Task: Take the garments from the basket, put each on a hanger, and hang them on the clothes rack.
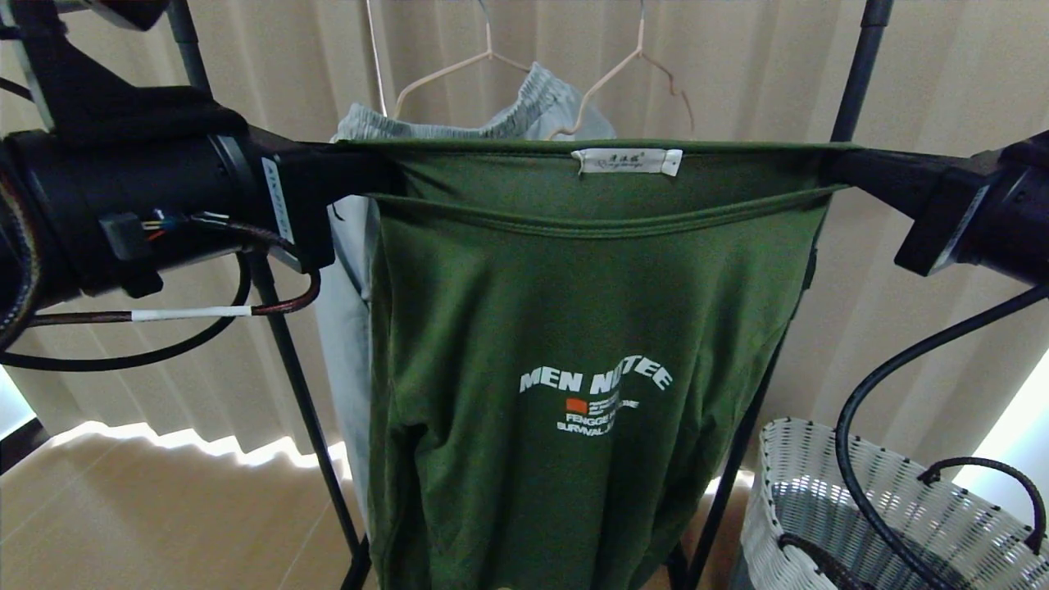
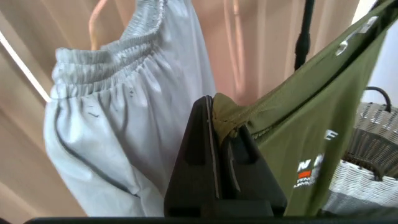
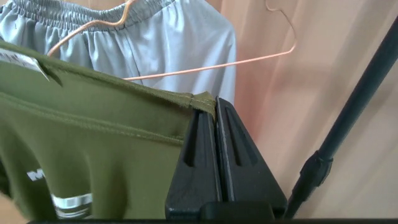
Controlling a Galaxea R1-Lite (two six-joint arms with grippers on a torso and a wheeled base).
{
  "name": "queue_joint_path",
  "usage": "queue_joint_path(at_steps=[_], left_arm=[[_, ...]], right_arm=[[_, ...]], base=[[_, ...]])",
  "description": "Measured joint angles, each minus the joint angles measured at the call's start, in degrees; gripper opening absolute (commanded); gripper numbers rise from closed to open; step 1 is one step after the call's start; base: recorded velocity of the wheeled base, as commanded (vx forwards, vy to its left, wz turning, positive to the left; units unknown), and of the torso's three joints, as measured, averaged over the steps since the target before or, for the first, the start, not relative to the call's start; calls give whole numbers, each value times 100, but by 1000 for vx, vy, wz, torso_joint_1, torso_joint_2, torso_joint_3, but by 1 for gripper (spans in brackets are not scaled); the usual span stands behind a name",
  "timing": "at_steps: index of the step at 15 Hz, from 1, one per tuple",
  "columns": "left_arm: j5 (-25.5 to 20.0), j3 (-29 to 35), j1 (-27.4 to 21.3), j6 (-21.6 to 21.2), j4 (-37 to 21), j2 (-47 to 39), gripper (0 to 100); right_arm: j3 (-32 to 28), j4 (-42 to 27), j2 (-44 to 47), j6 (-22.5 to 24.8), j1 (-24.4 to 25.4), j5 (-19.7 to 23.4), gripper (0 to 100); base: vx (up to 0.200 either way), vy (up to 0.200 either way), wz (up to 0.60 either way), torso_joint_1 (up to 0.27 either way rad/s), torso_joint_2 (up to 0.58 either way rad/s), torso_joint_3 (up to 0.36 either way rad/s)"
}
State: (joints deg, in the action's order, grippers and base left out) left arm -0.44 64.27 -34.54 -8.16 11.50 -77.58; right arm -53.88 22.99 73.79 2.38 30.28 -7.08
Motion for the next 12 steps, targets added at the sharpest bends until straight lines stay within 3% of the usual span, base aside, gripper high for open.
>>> queue_joint_path(at_steps=[4, 8, 12], left_arm=[[66, 34, -27, 9, 0, -102, 0], [766, 408, -29, 135, 304, -638, 0], [1332, 970, -24, 219, 933, -1425, 0]], right_arm=[[5, -20, -61, -66, -5, 9, 0], [155, -369, -494, -66, 0, 249, 0], [282, -1558, -1158, -72, 6, 1395, 0]], base=[[0, 0, 0, 0, 0, 0], [0, 0, 0, 0, 0, 0], [0, 0, 0, 0, 0, 0]])
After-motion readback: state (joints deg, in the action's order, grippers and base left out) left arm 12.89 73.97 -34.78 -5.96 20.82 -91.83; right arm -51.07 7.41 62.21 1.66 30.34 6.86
